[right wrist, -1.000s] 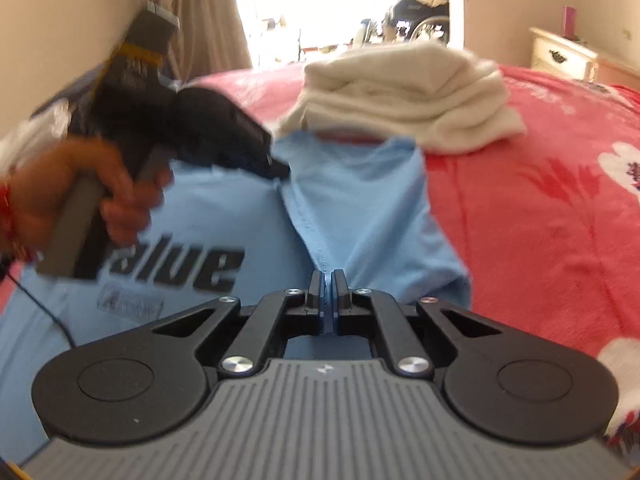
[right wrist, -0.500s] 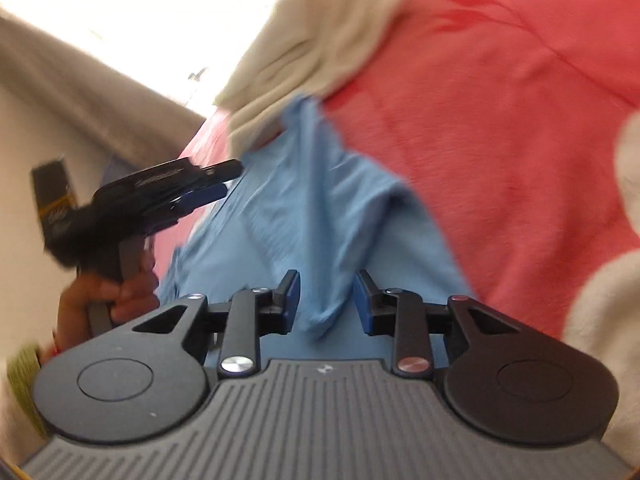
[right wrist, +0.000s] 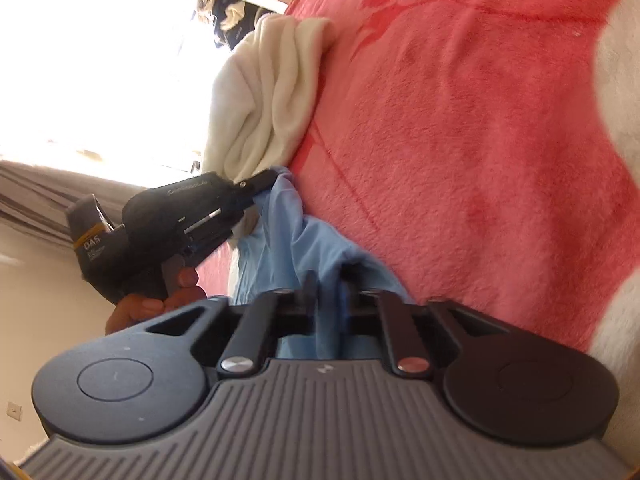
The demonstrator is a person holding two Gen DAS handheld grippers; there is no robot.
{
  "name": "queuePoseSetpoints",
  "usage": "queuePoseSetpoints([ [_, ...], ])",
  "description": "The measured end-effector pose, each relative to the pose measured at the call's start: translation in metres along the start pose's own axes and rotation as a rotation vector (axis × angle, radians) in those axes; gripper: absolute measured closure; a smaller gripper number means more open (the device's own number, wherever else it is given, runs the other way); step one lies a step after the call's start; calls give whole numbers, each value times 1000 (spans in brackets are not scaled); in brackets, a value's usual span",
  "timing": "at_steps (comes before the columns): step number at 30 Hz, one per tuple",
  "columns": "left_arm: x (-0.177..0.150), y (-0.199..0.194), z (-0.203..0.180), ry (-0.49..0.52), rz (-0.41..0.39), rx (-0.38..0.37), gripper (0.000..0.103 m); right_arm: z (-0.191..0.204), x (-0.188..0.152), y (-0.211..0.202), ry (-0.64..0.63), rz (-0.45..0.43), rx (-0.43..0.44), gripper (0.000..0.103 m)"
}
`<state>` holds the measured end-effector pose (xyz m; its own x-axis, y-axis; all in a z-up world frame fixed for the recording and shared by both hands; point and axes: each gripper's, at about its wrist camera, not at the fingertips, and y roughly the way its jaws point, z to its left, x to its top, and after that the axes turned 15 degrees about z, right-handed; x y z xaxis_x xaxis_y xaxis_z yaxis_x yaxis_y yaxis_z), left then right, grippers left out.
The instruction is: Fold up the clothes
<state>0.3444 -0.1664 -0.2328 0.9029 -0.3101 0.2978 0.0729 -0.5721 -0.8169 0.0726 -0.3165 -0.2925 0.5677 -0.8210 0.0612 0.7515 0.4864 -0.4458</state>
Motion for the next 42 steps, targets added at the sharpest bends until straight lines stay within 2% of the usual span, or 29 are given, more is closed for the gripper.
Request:
queuePoseSetpoints([
  [2, 2, -4, 21, -111, -21, -73, 100, -5, -2, -5, 13, -18, 18, 101],
  [4, 4, -2, 33, -171, -20, -103, 100, -7, -2, -7, 22, -27, 34, 101],
  [9, 8, 7, 45, -225, 12, -99, 99, -11, -8, -13, 43, -38, 56, 101],
  [10, 9, 4, 45, -223, 14, -96, 96, -12, -9, -14, 46, -38, 58, 101],
  [12, 11, -3, 46, -218, 19, -88, 83, -15, -8, -16, 53, -16, 80, 98],
  [13, 12, -6, 47, -216, 21, -84, 71, -15, -7, -17, 52, -7, 89, 98],
  [14, 11, -14, 44, -187, 23, -67, 64, -13, -7, -19, 46, 0, 90, 97],
  [17, 3, -39, 31, -31, 64, 33, 61, -5, -7, -22, 19, 33, 79, 91],
  [19, -8, -47, 23, 75, 117, 111, 61, 2, -12, -25, -2, 56, 60, 71],
  [22, -29, -52, 18, 185, 186, 187, 61, 17, -20, -27, -56, 102, 18, 62],
  [24, -40, -48, 14, 231, 202, 226, 61, 27, -25, -25, -96, 137, -18, 62],
  [26, -50, -42, 10, 264, 206, 272, 67, 32, -32, -23, -118, 161, -45, 61],
  [27, -54, -39, 9, 275, 204, 297, 71, 33, -34, -22, -121, 169, -50, 63],
  [28, -58, -37, 8, 279, 198, 319, 84, 33, -36, -22, -121, 178, -50, 64],
  [29, -61, -37, 7, 282, 191, 331, 93, 32, -38, -20, -120, 186, -48, 66],
  [30, -62, -40, 7, 284, 190, 326, 96, 31, -40, -20, -123, 192, -48, 78],
  [31, -63, -44, 7, 275, 187, 314, 100, 31, -40, -20, -129, 194, -52, 94],
  [34, -61, -65, 7, 236, 163, 274, 101, 28, -36, -23, -141, 190, -53, 102],
  [37, -59, -88, 12, 188, 153, 254, 101, 33, -33, -24, -158, 190, -43, 103],
  [42, -66, -86, 23, 168, 223, 288, 101, 41, -29, -19, -162, 248, -69, 103],
])
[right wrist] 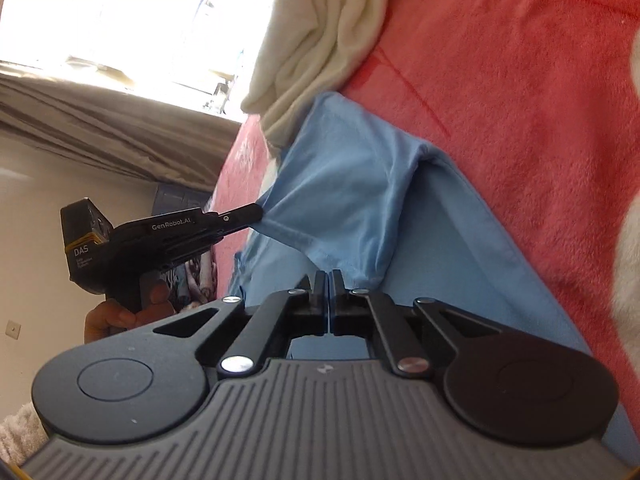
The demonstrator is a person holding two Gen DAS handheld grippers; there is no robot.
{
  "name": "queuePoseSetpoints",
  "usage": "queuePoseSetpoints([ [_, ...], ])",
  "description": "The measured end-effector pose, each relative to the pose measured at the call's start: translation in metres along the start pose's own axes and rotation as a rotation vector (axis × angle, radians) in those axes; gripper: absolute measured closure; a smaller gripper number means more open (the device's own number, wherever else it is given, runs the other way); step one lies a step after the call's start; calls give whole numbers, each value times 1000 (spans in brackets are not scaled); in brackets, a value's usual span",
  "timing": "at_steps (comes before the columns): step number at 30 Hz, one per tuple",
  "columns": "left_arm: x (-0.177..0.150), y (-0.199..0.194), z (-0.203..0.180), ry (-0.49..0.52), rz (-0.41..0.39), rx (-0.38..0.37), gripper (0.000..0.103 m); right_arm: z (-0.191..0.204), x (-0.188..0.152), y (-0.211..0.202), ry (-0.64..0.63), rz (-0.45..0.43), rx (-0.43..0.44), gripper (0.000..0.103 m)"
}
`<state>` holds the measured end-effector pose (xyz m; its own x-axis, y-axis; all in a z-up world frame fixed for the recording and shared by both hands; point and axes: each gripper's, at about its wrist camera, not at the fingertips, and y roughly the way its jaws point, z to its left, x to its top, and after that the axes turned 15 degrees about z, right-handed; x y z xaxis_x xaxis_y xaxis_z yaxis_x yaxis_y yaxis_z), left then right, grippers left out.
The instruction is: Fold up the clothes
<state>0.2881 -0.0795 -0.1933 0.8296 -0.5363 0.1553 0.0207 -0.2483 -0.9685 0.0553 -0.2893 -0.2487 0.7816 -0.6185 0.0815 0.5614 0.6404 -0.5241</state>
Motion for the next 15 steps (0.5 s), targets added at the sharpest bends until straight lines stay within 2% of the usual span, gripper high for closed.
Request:
queuePoseSetpoints([
  [4, -5, 16, 5, -22, 43, 6, 101, -1, 4, 3, -3, 20, -69, 103],
  [7, -6, 22, 8, -28, 50, 13, 100, -1, 2, -4, -7, 20, -84, 103],
  [12, -3, 22, 16, -58, 43, -11, 100, -17, 6, -1, 72, 5, -11, 98],
  [14, -3, 23, 19, -70, 42, -23, 100, -25, 8, 2, 110, 1, 20, 91],
  [15, -3, 24, 20, -74, 42, -27, 100, -29, 9, 4, 128, 0, 35, 79],
])
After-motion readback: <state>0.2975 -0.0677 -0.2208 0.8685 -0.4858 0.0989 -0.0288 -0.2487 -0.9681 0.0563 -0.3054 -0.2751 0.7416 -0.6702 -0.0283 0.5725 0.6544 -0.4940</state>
